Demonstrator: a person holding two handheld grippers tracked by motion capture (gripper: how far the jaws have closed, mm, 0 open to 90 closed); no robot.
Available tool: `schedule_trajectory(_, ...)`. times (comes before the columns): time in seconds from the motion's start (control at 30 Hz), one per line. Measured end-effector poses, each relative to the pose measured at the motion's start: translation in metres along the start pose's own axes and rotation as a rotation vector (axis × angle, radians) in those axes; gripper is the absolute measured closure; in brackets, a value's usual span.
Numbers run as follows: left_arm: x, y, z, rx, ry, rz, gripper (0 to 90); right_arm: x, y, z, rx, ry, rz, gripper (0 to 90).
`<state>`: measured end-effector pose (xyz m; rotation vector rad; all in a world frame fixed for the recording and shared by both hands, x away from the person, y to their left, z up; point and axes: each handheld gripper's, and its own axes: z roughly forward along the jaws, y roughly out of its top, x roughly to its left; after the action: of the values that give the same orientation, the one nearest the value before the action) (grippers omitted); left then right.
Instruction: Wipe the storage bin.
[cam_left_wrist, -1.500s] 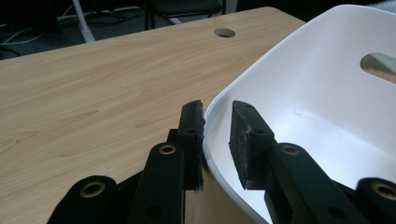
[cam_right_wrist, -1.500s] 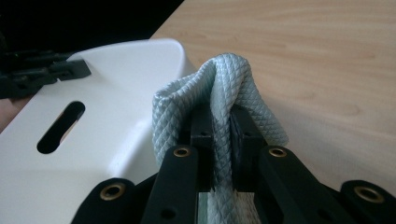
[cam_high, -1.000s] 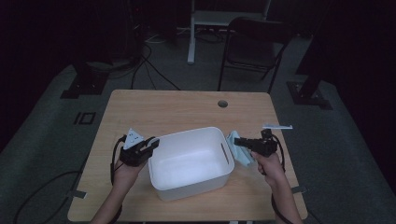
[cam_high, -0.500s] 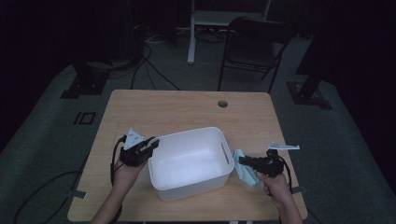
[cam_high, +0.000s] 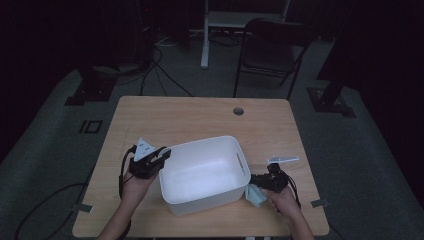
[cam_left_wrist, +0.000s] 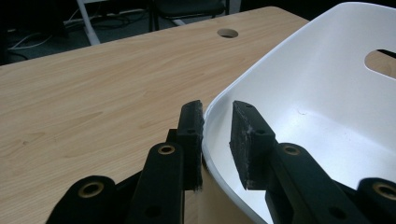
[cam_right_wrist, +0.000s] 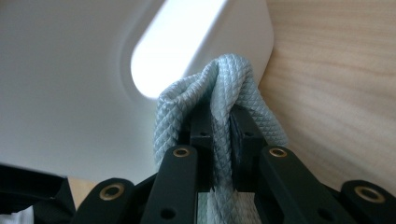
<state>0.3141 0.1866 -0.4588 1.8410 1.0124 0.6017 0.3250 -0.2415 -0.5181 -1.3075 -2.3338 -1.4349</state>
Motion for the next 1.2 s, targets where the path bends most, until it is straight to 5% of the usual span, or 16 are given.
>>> schedule_trajectory(0.1, 0.0, 0.0, 0.0, -0.001, -0.005, -0.005, 74.0, 0.002, 0.009, -0.004, -0.034, 0.01, -0.007, 82.0)
schedule_trajectory(0.27, 0.0, 0.0, 0.001, 0.001, -0.002, -0.009, 73.8, -0.003, 0.011, 0.001, -0.023, 0.018, 0.01, 82.1)
schedule_trajectory(0.37, 0.0, 0.0, 0.001, 0.004, -0.007, -0.006, 73.9, -0.01, 0.009, 0.011, 0.028, 0.004, 0.027, 82.0)
schedule_trajectory(0.53, 0.002, 0.0, 0.001, 0.004, -0.023, -0.01, 73.5, -0.007, 0.025, 0.007, -0.004, 0.008, 0.0, 82.1)
schedule_trajectory(0.73, 0.001, 0.0, 0.001, 0.003, -0.013, -0.014, 73.1, -0.019, 0.026, 0.018, 0.014, 0.028, 0.057, 82.1)
schedule_trajectory(0.87, 0.001, 0.001, 0.001, 0.005, -0.015, -0.008, 73.2, -0.02, 0.028, 0.021, 0.042, 0.002, 0.041, 82.1)
schedule_trajectory(1.07, 0.001, 0.001, 0.002, 0.005, -0.017, -0.009, 72.9, -0.011, 0.047, 0.014, -0.02, -0.012, -0.006, 82.2)
schedule_trajectory(1.2, 0.001, 0.001, 0.002, 0.005, -0.01, -0.01, 72.8, -0.019, 0.044, 0.022, -0.006, -0.003, 0.031, 82.2)
